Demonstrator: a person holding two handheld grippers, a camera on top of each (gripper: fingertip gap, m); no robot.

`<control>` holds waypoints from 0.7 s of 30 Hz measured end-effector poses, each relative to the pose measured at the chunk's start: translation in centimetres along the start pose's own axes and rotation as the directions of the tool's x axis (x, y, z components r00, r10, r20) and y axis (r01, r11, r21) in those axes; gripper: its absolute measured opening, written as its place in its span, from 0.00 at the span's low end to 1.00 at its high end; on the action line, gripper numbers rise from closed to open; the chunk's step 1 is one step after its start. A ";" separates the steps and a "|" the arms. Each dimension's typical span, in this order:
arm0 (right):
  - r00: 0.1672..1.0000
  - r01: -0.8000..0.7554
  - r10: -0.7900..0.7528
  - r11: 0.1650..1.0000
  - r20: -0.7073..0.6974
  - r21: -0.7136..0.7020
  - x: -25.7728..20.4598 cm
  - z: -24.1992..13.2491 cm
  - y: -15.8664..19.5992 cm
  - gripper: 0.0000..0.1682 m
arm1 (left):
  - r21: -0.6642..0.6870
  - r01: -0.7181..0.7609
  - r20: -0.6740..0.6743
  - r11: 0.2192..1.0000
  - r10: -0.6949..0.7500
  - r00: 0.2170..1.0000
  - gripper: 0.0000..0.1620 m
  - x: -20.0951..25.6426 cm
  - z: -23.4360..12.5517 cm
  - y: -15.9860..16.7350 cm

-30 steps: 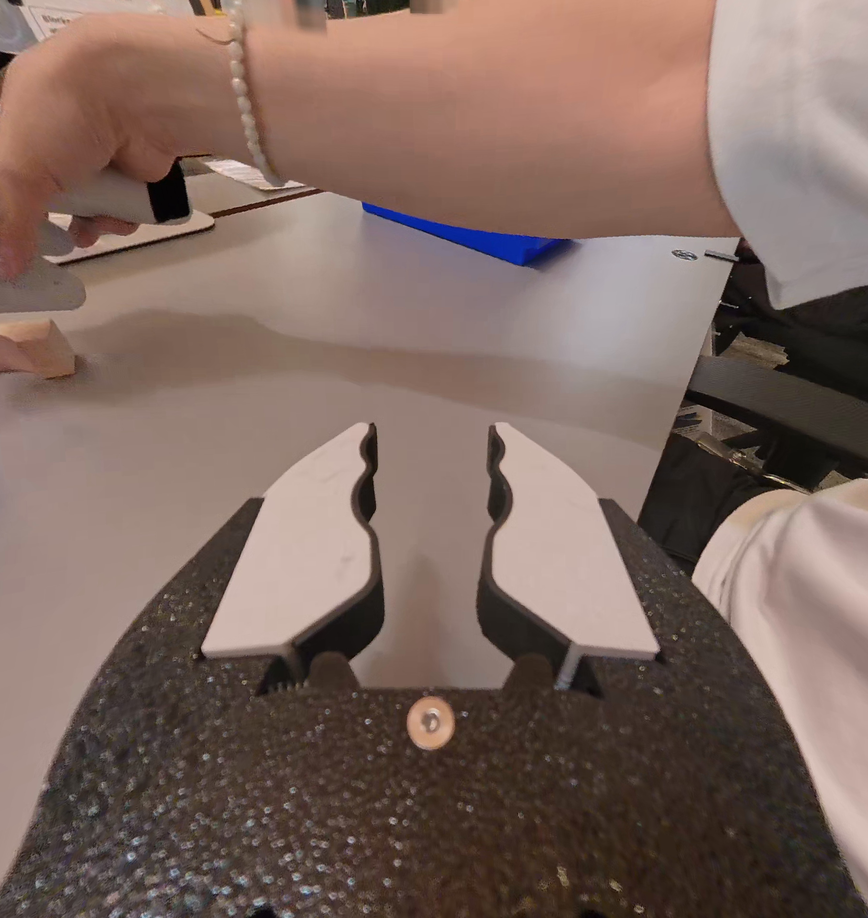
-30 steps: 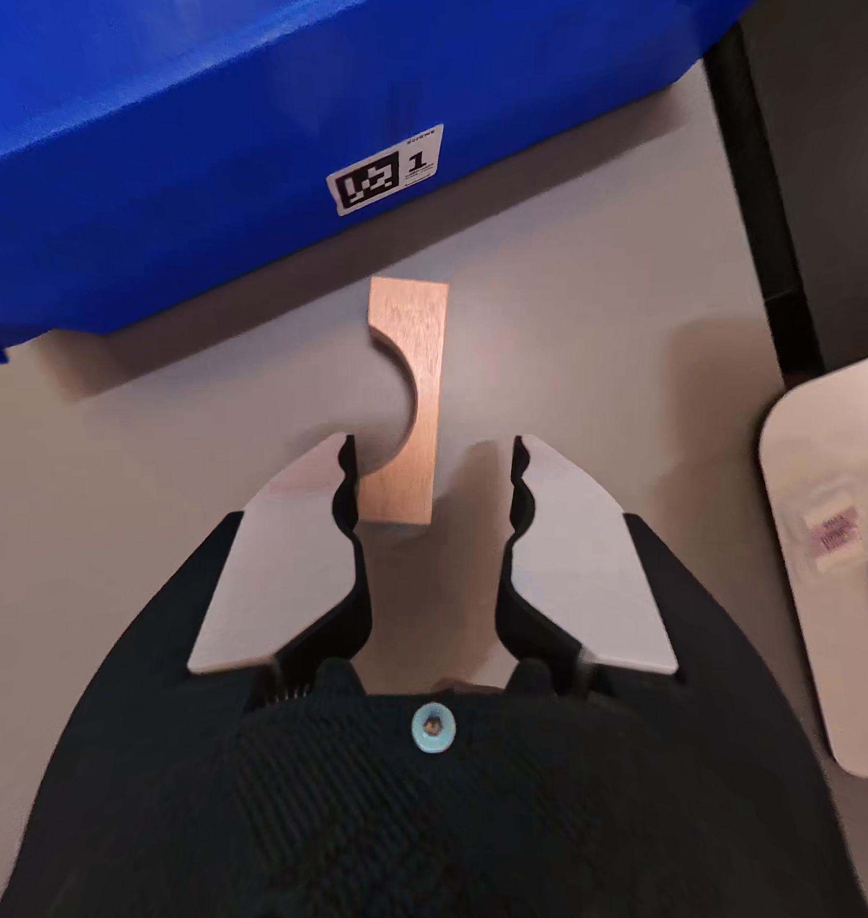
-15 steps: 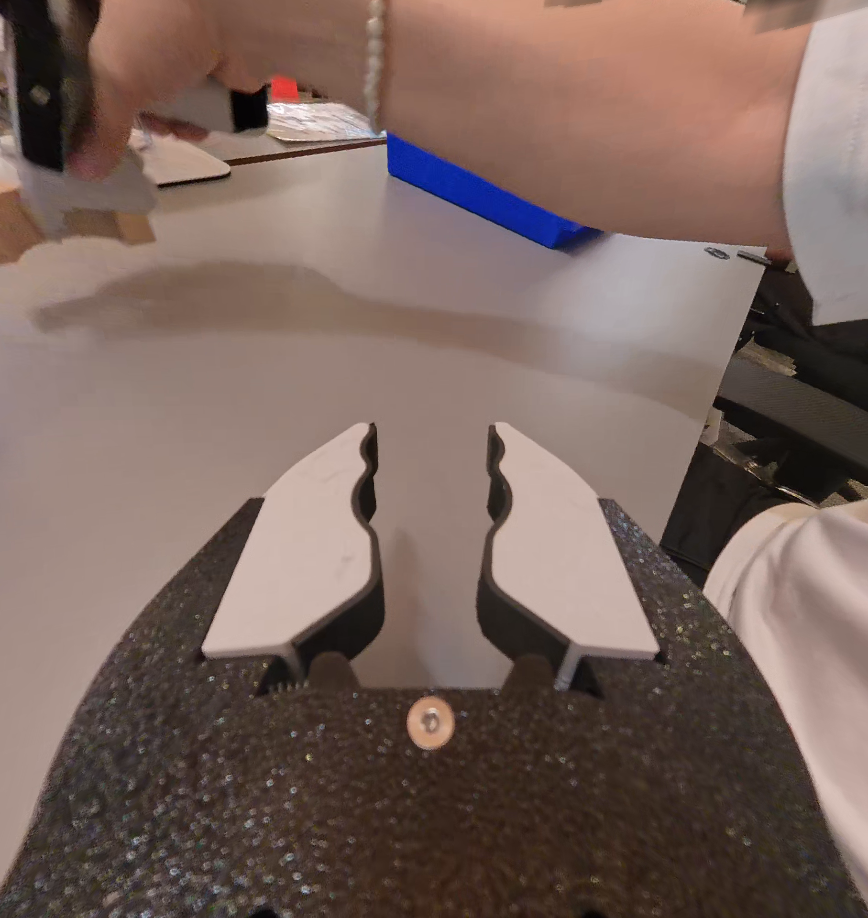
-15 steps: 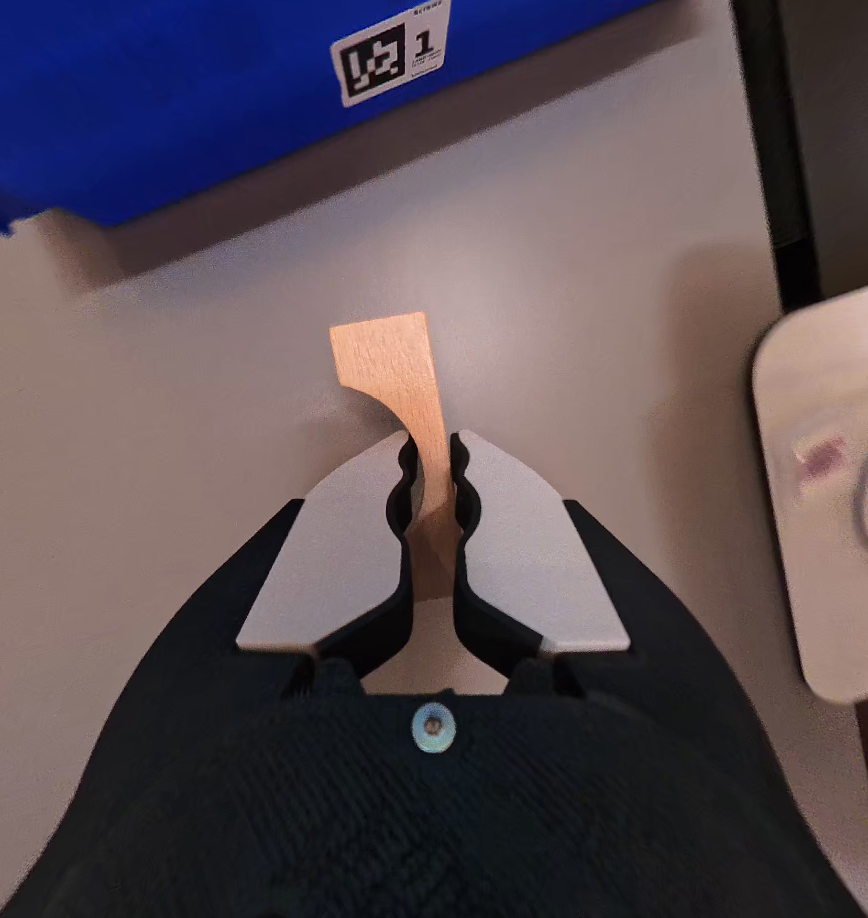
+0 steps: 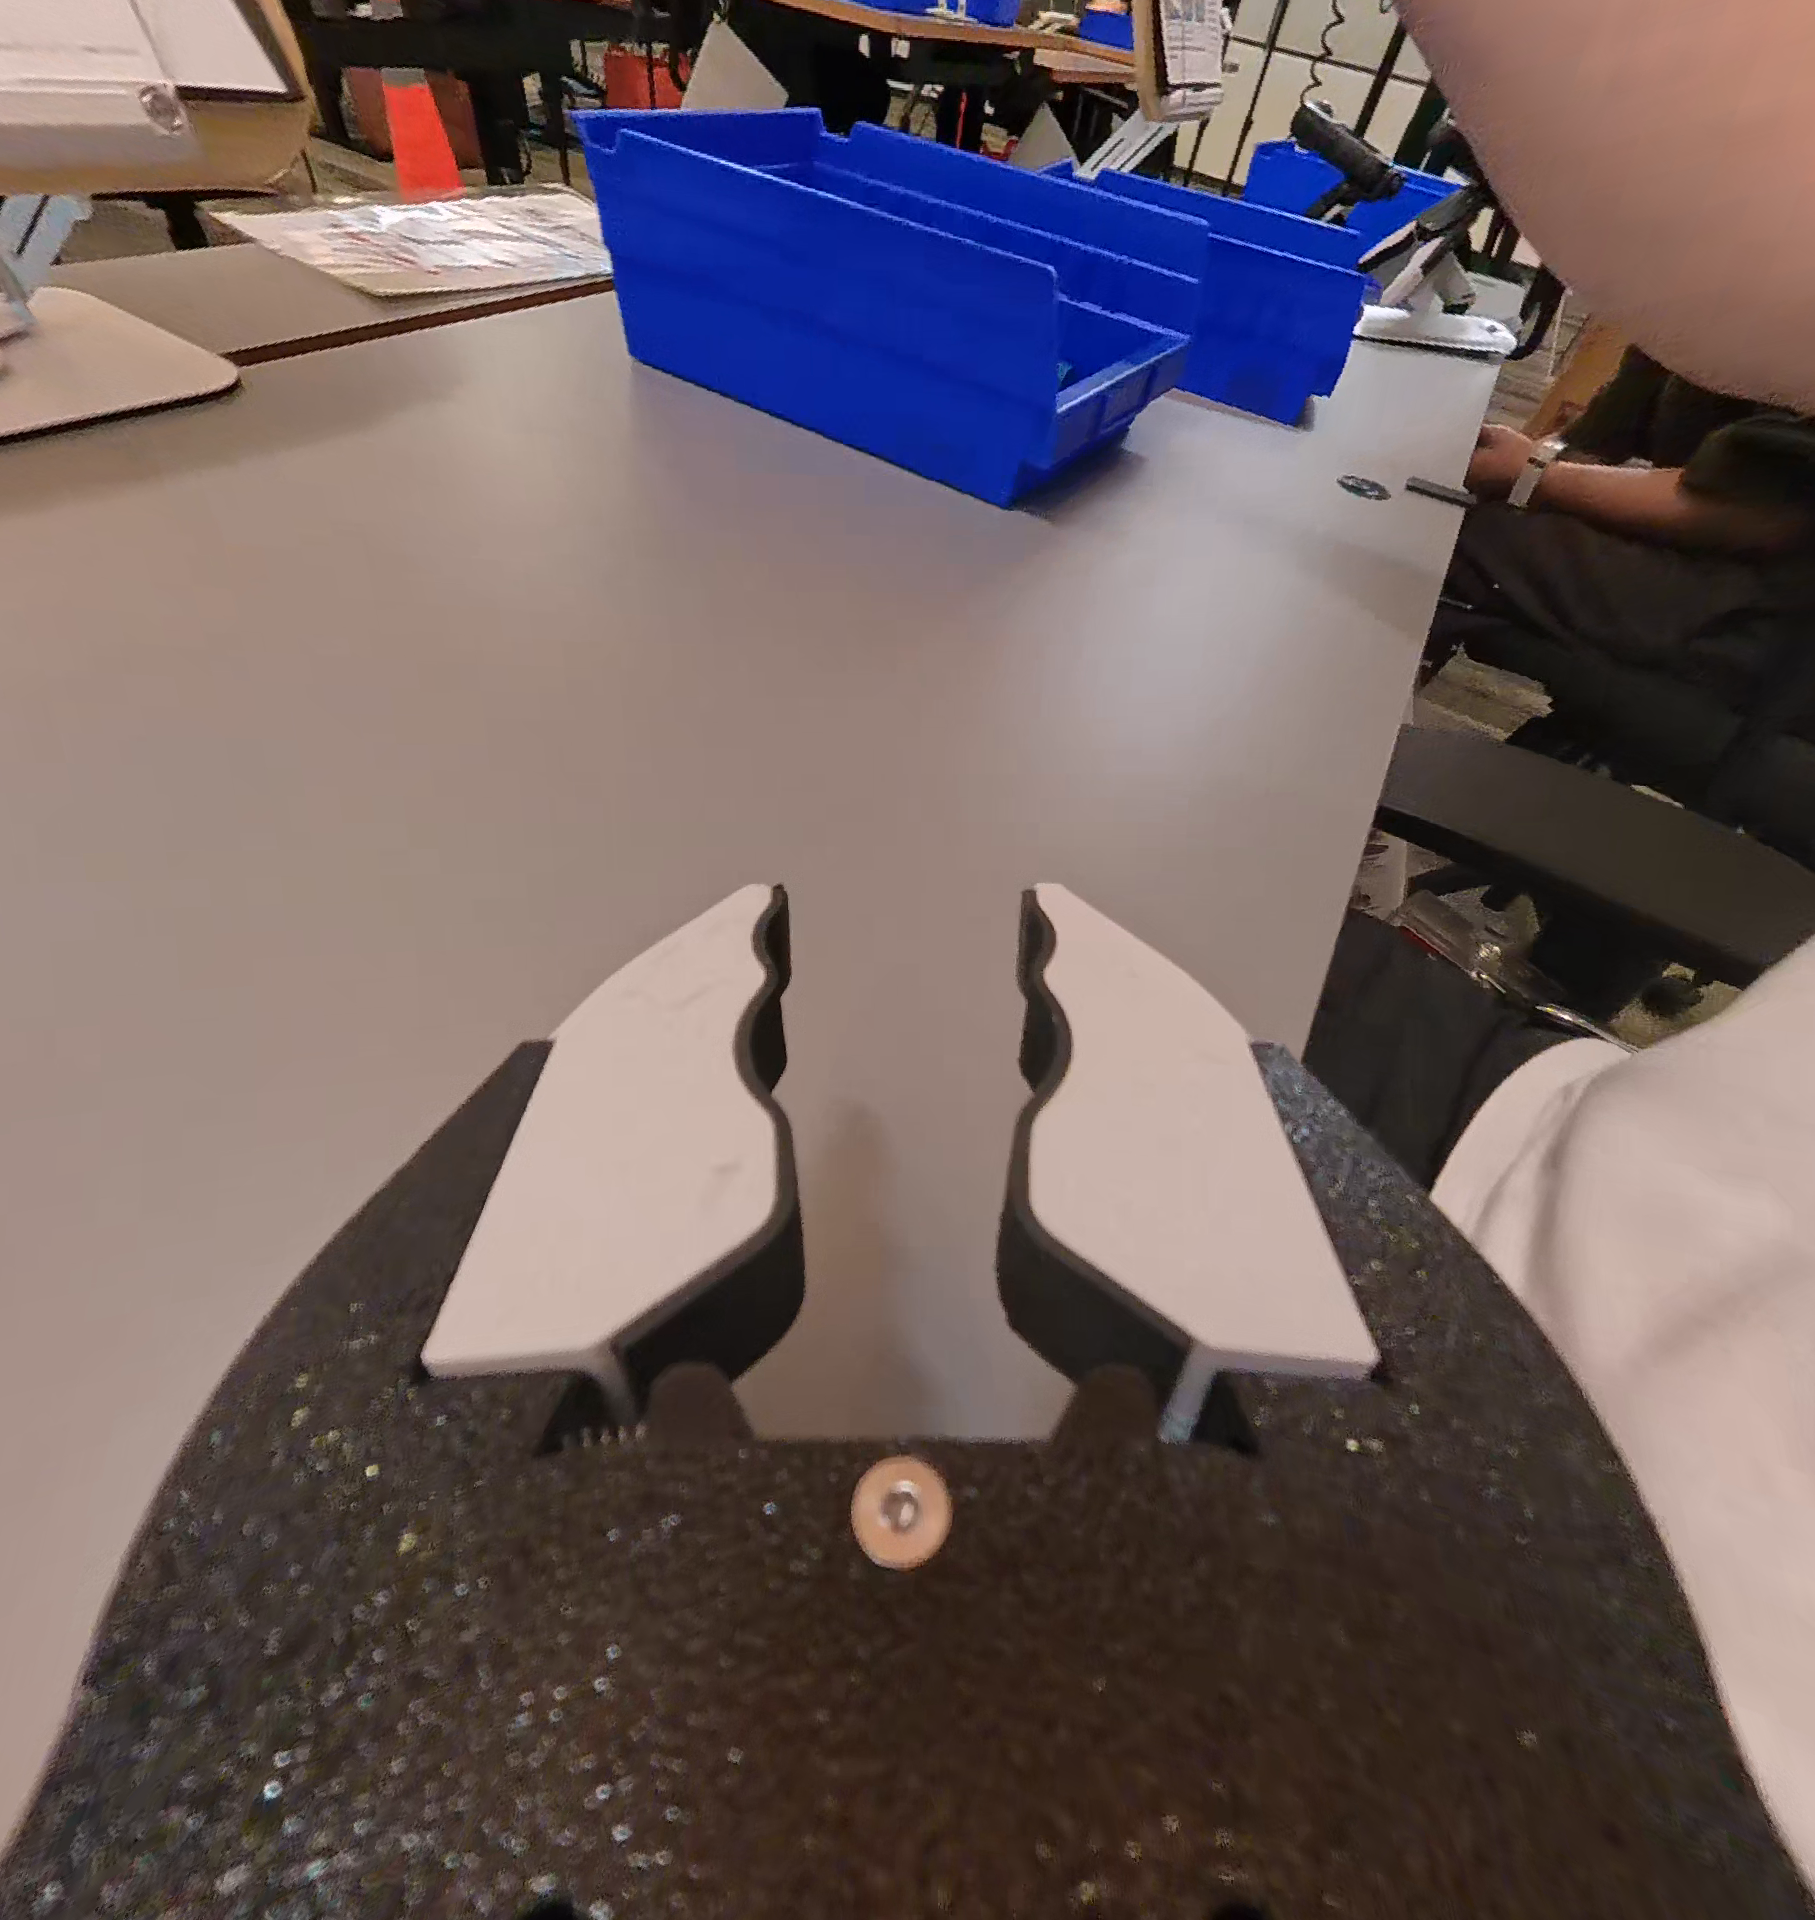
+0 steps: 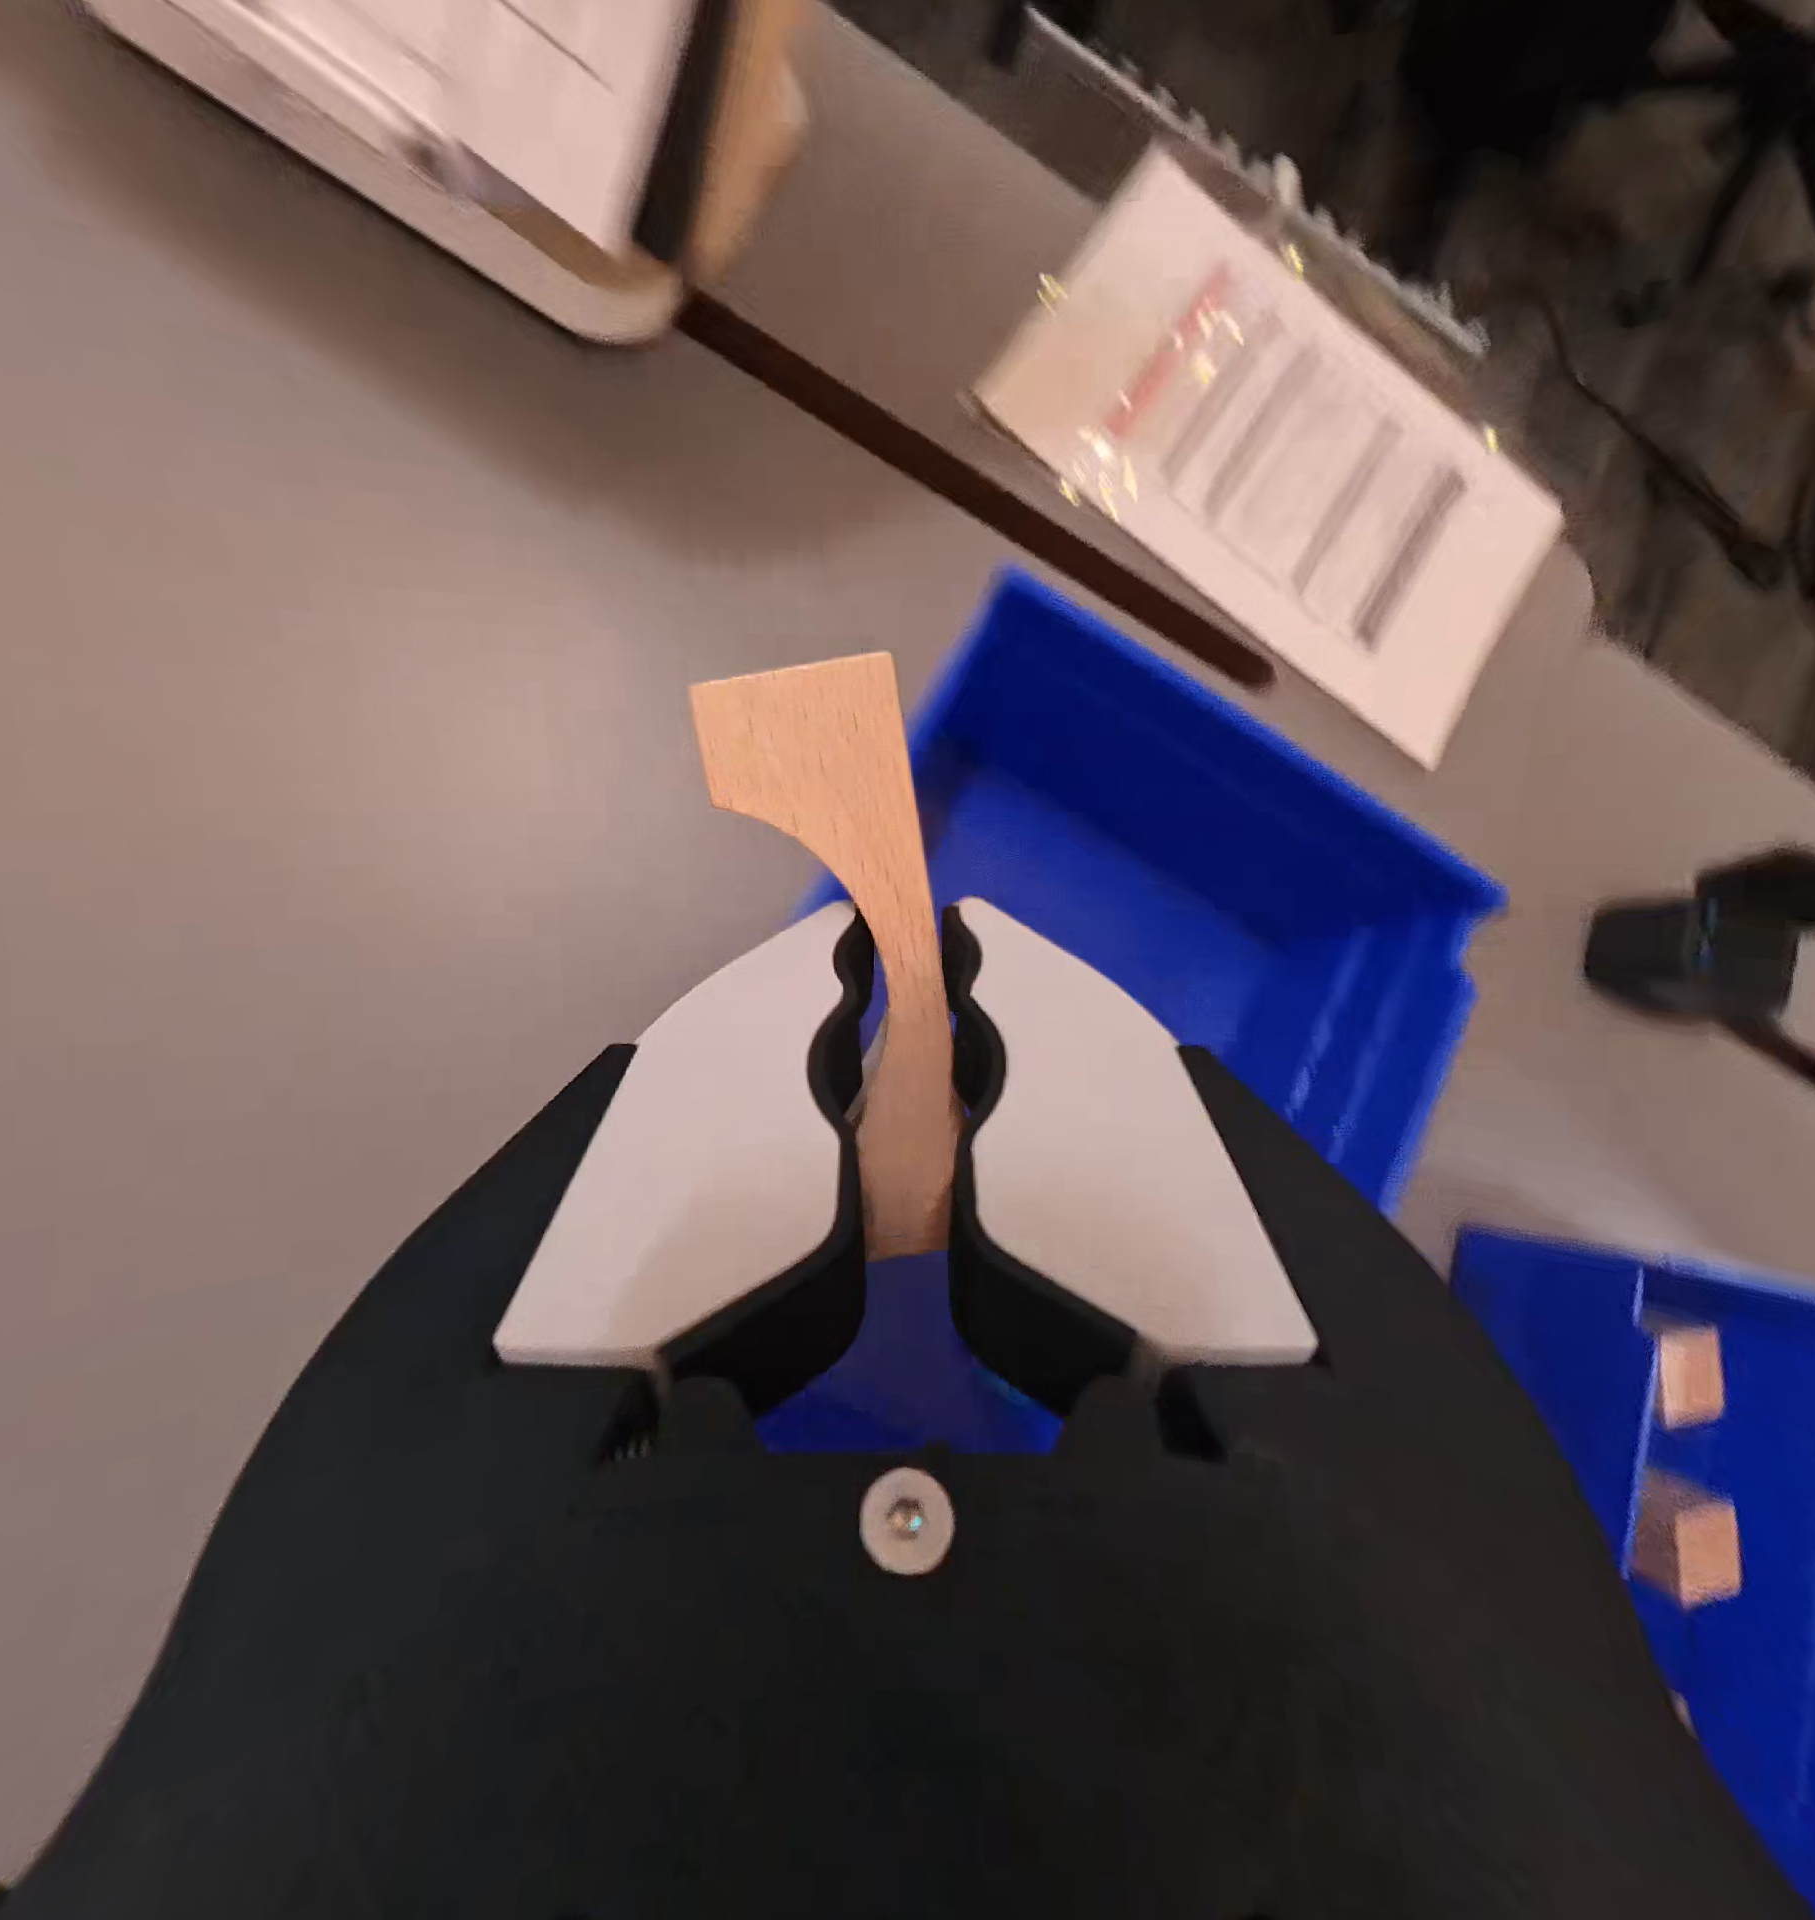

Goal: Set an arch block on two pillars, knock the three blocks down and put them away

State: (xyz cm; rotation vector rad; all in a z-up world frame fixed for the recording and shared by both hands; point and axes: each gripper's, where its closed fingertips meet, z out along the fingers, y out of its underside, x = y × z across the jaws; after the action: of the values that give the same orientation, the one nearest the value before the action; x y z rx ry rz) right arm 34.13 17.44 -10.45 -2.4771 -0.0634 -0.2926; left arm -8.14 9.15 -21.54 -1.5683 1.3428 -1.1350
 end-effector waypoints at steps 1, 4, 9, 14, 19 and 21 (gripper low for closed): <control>0.999 -0.040 0.039 0.999 -0.016 -0.027 1.4 0.1 2.0 0.08 | 0.001 -0.008 -0.004 1.000 0.008 1.000 0.26 0.3 0.2 -0.1; 0.991 -0.134 0.132 0.987 -0.034 -0.083 3.8 1.4 7.1 0.08 | 0.003 -0.019 -0.019 1.000 0.019 1.000 0.26 1.1 0.7 -0.1; 0.972 -0.229 0.234 0.958 0.007 -0.174 3.2 5.6 12.3 0.08 | -0.029 -0.027 -0.055 0.999 0.025 0.998 0.26 1.9 1.6 0.1; 0.955 -0.282 0.296 0.932 0.029 -0.226 2.4 8.2 14.8 0.08 | -0.051 -0.065 -0.059 0.997 0.062 0.996 0.26 2.0 1.5 0.1; 0.960 -0.277 0.278 0.933 -0.028 -0.230 2.9 8.7 16.2 0.31 | -0.049 -0.042 -0.053 0.998 0.040 0.998 0.26 1.2 1.2 0.4; 0.964 -0.257 0.264 0.946 0.008 -0.196 2.3 8.1 15.6 0.33 | -0.043 -0.026 -0.044 0.999 0.024 0.999 0.26 0.7 1.1 0.5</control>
State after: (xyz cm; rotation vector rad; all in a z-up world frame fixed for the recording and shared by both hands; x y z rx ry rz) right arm 39.72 9.87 -25.46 -2.6451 0.2910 -0.1484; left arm -7.25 8.34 -22.23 -1.5617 1.4210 -1.1373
